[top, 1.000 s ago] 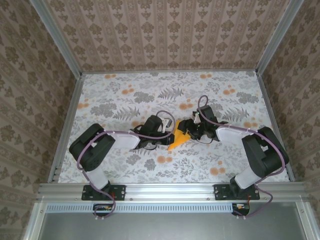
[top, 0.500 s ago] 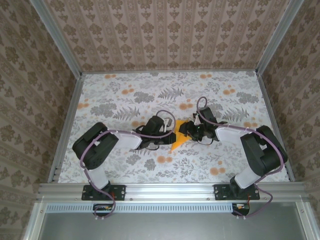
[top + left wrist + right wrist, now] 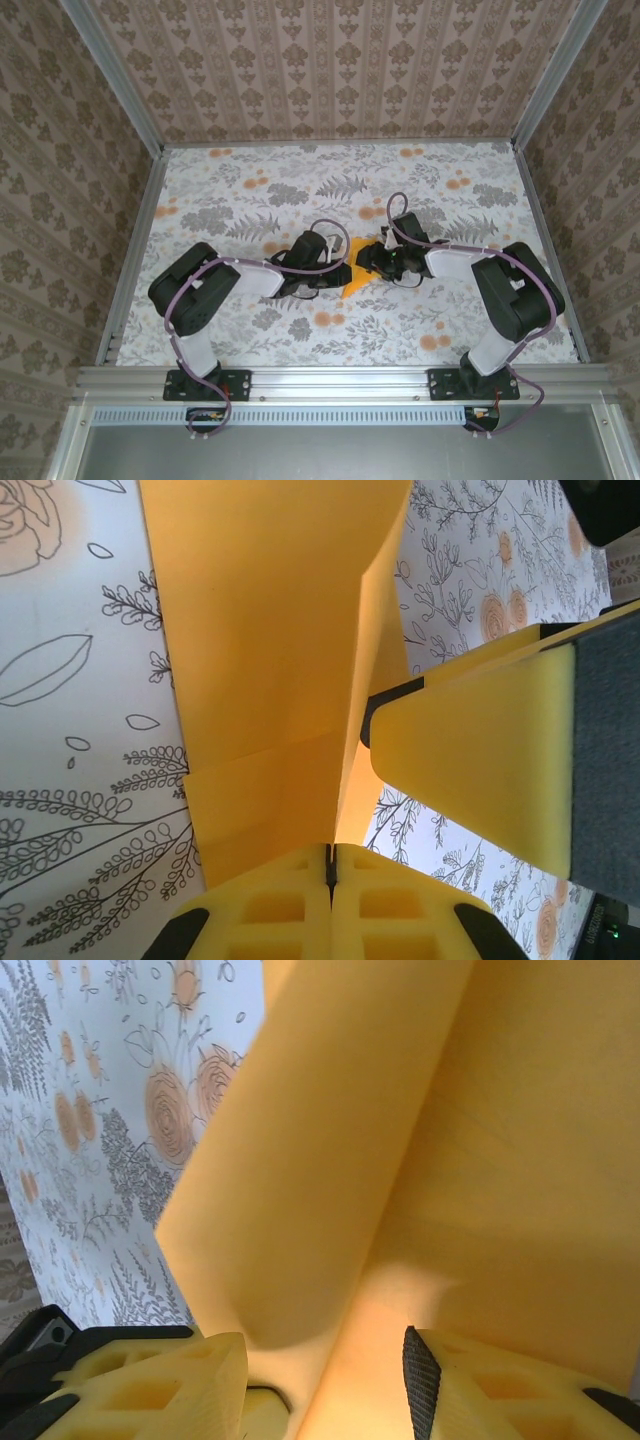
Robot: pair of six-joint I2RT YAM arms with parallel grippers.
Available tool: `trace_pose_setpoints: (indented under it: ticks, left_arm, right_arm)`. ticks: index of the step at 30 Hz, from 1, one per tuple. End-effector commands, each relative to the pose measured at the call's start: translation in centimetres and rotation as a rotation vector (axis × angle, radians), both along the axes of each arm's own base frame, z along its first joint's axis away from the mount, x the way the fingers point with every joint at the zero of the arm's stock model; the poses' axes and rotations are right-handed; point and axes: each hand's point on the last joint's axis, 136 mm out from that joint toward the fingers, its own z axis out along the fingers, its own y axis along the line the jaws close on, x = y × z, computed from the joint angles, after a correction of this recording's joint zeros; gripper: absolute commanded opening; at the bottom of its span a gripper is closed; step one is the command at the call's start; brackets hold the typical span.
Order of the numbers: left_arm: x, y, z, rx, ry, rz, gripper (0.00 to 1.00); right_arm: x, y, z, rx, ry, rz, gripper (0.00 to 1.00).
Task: Fold a paper plane with a square sheet of paper (pick it up from the middle)
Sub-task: Fourth fold the wing at the center of the table.
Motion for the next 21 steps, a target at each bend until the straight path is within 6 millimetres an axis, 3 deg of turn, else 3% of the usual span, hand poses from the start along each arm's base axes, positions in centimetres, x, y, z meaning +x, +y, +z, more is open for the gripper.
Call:
trace_pose_setpoints:
  ticks: [1, 14, 21]
  left_arm:
    - [0.0, 0.1, -0.5, -0.007, 0.021, -0.003, 0.07]
    - [0.1, 0.0, -0.2, -0.018, 0.027, -0.011, 0.1]
    - [0.0, 0.3, -0.2, -0.047, 0.056, -0.02, 0.28]
  right_arm:
    - [0.1, 0.6, 0.3, 0.01, -0.015, 0.033, 0.47]
    - [-0.1, -0.6, -2.4, -0.089, 0.071, 0.013, 0.47]
    - [-1.2, -1.7, -4.7, -0.167, 0.167, -0.006, 0.49]
